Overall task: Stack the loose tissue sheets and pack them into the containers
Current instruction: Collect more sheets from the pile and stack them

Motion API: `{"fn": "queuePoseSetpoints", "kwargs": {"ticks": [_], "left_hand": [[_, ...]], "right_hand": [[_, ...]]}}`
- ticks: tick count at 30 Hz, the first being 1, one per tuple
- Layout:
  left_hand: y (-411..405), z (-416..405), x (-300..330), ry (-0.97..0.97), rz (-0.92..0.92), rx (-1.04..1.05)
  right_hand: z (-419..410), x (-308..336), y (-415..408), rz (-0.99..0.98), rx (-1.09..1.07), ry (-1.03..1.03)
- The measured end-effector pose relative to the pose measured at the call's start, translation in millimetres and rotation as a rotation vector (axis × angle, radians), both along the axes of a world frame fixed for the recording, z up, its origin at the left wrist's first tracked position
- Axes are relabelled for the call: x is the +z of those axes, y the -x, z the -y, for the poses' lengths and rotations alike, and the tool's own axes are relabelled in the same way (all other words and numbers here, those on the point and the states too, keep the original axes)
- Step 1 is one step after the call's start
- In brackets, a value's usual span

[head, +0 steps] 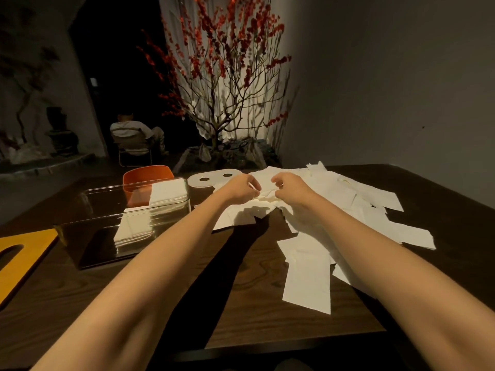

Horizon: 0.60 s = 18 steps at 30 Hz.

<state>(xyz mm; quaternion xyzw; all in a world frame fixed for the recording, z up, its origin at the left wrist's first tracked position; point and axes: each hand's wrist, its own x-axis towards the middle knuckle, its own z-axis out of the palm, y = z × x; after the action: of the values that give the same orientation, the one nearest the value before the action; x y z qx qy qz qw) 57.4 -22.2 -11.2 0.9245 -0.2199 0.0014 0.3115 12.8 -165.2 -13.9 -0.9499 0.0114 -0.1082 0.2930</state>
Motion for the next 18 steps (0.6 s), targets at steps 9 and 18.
{"fn": "queuePoseSetpoints", "kwargs": {"ticks": [9,18], "left_hand": [[-46.2,10.7,-27.3,0.276,-0.033,0.202],[-74.8,16.8,-56.4,0.638,-0.086,0.431]], "right_hand": [[6.9,-25.2,-50.6,0.096,0.054,0.512],[15.1,-47.8,-96.8,0.111,0.076,0.604]]}}
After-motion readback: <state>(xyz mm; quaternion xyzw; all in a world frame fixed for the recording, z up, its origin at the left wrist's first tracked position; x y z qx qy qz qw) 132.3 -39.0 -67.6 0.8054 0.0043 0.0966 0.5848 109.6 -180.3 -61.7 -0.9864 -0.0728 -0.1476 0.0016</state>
